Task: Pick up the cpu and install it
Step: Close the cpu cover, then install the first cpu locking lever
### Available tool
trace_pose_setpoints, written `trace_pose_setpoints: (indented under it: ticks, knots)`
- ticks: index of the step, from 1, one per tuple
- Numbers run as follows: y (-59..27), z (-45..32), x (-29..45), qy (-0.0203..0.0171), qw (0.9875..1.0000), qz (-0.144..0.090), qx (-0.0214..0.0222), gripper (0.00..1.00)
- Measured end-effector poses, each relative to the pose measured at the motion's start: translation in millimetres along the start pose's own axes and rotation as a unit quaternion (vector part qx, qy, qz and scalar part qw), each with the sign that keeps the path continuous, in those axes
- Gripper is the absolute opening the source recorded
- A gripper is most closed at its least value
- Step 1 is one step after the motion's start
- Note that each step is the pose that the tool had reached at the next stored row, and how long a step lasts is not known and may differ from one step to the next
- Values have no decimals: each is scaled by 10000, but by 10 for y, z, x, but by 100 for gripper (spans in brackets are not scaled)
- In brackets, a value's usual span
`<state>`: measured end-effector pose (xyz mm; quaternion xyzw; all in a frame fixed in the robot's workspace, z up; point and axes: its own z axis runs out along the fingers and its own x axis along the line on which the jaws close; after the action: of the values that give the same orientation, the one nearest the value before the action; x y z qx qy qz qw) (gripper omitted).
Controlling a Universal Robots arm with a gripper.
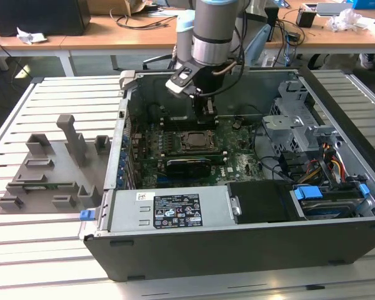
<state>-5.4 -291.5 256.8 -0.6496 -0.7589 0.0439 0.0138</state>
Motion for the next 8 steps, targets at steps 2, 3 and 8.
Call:
trace_pose_setpoints:
  ticks: [2, 3, 8]
  knots:
    - [-11, -133, -5, 0, 10000, 0, 0, 11]
    - [-11, -134, -5, 0, 10000, -1, 0, 11]
    - [-12, -134, -5, -27, 9995, -312, -11, 11]
